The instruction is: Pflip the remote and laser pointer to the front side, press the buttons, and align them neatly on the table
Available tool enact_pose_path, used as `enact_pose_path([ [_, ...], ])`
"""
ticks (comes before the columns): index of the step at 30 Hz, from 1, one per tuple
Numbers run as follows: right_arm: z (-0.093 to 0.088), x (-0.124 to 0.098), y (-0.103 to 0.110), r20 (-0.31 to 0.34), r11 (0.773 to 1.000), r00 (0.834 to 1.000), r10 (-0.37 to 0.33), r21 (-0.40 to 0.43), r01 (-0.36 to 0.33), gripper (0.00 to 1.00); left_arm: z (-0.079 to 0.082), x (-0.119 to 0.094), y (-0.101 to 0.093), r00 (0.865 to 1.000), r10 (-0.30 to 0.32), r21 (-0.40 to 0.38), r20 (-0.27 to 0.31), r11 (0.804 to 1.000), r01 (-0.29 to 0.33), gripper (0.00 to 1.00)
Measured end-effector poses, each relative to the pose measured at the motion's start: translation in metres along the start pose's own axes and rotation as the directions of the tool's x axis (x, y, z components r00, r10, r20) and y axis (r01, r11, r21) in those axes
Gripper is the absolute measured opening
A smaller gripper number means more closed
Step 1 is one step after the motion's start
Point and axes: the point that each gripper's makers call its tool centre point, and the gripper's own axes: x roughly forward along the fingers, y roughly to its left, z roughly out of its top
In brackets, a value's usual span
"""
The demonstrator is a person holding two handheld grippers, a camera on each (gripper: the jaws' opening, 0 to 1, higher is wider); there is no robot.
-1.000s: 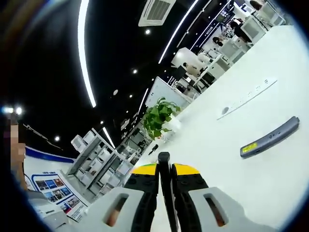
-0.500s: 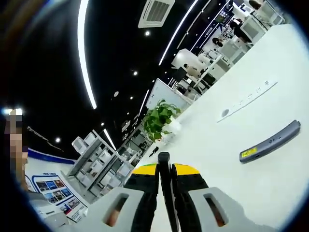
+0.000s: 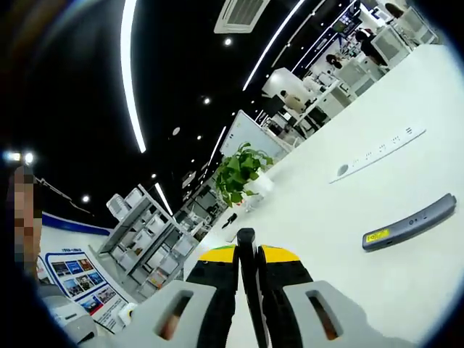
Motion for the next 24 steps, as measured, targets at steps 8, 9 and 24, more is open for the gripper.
enact_pose_path([
  [8, 0.003, 0.001, -0.007, -0.002, 1.000, 1.000, 0.003, 0.021, -0.003, 0.14, 0.000, 0.001, -0.003, 1.000, -0.002, 0.001, 0.005, 1.000, 0.002, 0.34],
  [9, 0.003, 0.002, -0.009, -0.006, 1.000, 1.000, 0.002, 0.025, -0.002, 0.14, -0.001, 0.001, -0.003, 1.000, -0.001, -0.007, 0.004, 1.000, 0.001, 0.34],
  [24, -0.009, 0.011, -0.020, -0.040, 0.997, 0.999, 0.009, 0.082, -0.005, 0.14, 0.000, -0.006, 0.009, 0.999, 0.042, -0.047, 0.004, 0.998, -0.041, 0.33],
])
